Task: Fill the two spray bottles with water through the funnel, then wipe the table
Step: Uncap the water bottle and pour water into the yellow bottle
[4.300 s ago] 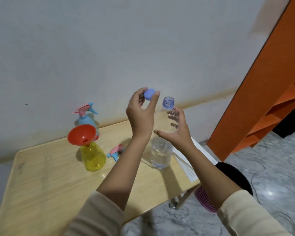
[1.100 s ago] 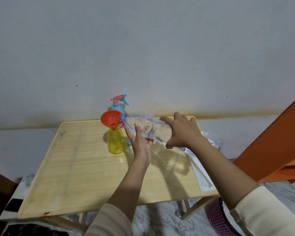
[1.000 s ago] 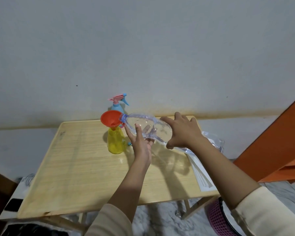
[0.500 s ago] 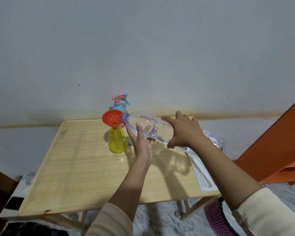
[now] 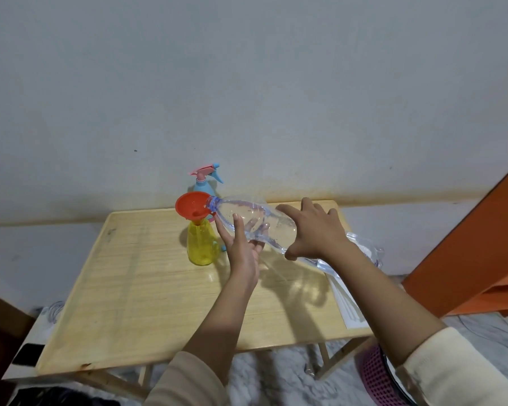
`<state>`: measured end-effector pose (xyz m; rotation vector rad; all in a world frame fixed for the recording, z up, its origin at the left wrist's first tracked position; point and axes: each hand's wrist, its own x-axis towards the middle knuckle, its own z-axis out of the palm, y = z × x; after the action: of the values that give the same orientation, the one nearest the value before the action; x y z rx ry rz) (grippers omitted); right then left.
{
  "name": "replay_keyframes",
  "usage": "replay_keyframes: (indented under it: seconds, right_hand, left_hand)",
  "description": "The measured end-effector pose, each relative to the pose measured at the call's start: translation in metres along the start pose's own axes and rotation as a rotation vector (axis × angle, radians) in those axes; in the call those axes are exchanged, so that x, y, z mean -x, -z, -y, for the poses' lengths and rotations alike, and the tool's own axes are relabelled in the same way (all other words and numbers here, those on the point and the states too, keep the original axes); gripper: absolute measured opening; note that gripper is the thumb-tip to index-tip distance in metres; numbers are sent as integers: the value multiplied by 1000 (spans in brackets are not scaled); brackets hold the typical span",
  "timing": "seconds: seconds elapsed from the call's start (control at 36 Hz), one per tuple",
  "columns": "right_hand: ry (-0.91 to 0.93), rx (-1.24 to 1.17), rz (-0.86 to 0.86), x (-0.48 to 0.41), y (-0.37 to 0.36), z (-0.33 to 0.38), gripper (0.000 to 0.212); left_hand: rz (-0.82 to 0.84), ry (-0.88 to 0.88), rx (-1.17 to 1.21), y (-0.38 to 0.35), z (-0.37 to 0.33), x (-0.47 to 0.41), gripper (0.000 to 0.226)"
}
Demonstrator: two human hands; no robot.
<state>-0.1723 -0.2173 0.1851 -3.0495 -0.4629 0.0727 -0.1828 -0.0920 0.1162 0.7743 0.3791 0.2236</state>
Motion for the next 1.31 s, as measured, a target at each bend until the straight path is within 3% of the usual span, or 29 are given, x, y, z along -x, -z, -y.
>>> replay_keyframes:
  seconds: [0.31,0.58,0.72,0.92,1.11,1.31]
  right_hand:
    - [-38,-219,-83,9,-27,-4,95]
    - [-123,-693,-274,18,-60,-29,99]
    - [-148,-805,-288,13,-71,-45,104]
    - [-220,-794,-295,-7,-83,-65,105]
    - [-245,-779,-269,-19,-103,-79,96]
    - [-191,-786,-226,-25,-110,-93,104]
  left_hand:
    - [44,-133,-257,3,-9,-2,60]
    - [287,-378,-603,-43,-11,-1,68]
    - [365,-468,-735,-66,1,3,71]
    - [451,-476,-840,-84,20,-1,80]
    - [447,-411,-844,-86,35,-1,82]
    - [430,-369,-877,-92,43,-1,81]
